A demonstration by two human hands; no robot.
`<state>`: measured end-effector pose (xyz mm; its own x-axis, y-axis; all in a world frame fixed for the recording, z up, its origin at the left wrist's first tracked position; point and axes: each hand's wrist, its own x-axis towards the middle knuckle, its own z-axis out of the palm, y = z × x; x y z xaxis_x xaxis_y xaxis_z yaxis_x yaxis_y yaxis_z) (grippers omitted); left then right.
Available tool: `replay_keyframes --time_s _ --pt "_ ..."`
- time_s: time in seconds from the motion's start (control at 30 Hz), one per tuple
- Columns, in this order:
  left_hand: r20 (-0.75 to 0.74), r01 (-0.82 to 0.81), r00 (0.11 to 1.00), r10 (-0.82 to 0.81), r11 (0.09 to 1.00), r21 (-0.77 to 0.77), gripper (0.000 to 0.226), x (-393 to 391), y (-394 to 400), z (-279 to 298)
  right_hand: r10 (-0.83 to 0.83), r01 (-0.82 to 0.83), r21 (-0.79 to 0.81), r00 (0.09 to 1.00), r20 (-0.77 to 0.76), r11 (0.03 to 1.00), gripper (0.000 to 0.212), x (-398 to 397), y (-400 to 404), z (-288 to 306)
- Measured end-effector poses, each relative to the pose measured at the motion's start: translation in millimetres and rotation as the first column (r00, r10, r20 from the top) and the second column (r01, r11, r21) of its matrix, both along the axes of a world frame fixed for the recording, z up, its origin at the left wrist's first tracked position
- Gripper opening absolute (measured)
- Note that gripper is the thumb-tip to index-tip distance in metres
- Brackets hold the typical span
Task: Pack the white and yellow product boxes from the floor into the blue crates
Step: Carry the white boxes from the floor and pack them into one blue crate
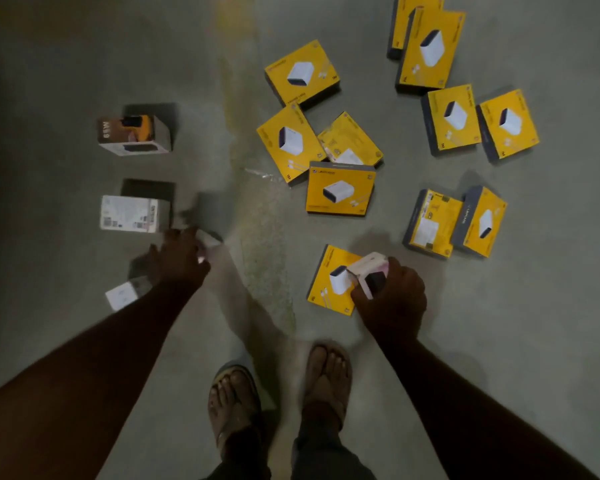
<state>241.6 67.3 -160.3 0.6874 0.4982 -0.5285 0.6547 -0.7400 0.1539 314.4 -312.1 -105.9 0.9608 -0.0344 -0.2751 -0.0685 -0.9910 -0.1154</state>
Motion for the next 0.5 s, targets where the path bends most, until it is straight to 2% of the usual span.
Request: replay_keyframes --time_s 0.07,0.13,0.17,0.23,0.27,0.3,0.37,0.43,0.47,0.5 --pt "0.073 -0.032 0.996 0.048 0.978 -0.207 0.081 -6.6 -18.5 27.1 -0.040 0.039 0.148 0.999 0.001 0.988 0.078 -12.6 15.2 15.4" --pt "0.132 -0.122 0.970 0.203 0.882 -0.455 0.082 -13.1 -37.8 66.9 -0.110 0.150 0.350 0.985 -0.133 0.925 0.082 -24.6 35.1 45.4" --pt "0.096 -0.214 0.940 0.328 0.785 -0.582 0.084 -15.4 -45.2 91.1 -0.142 0.245 0.438 0.957 -0.254 0.865 0.087 -27.4 45.3 66.0" --pt "-0.071 -0.405 0.828 0.557 0.505 -0.762 0.083 -21.7 -56.9 147.9 -0.209 0.480 0.544 0.850 -0.484 0.688 0.094 -28.6 64.9 119.1" --pt "-0.150 -0.468 0.757 0.635 0.368 -0.803 0.074 -25.8 -60.7 179.7 -0.211 0.573 0.561 0.787 -0.579 0.597 0.091 -29.5 74.0 149.1" --pt "-0.187 -0.478 0.696 0.693 0.254 -0.841 0.062 -32.5 -64.3 213.7 -0.182 0.632 0.567 0.737 -0.651 0.528 0.078 -30.7 82.4 183.7" --pt "-0.258 -0.471 0.622 0.739 0.089 -0.878 0.041 -48.0 -69.0 286.1 -0.034 0.621 0.619 0.719 -0.694 0.480 0.032 -36.2 95.6 256.6" --pt "-0.322 -0.466 0.559 0.764 -0.031 -0.884 0.034 -67.9 -70.6 360.7 0.039 0.591 0.660 0.731 -0.682 0.464 0.021 -47.7 111.0 331.4" --pt "-0.329 -0.458 0.540 0.774 -0.058 -0.887 0.033 -78.1 -71.1 398.5 0.046 0.591 0.676 0.737 -0.675 0.440 0.017 -52.7 117.3 367.3" --pt "-0.324 -0.435 0.516 0.793 -0.083 -0.896 0.034 -87.3 -72.8 435.1 0.058 0.583 0.681 0.740 -0.670 0.444 0.027 -57.7 125.9 403.3"
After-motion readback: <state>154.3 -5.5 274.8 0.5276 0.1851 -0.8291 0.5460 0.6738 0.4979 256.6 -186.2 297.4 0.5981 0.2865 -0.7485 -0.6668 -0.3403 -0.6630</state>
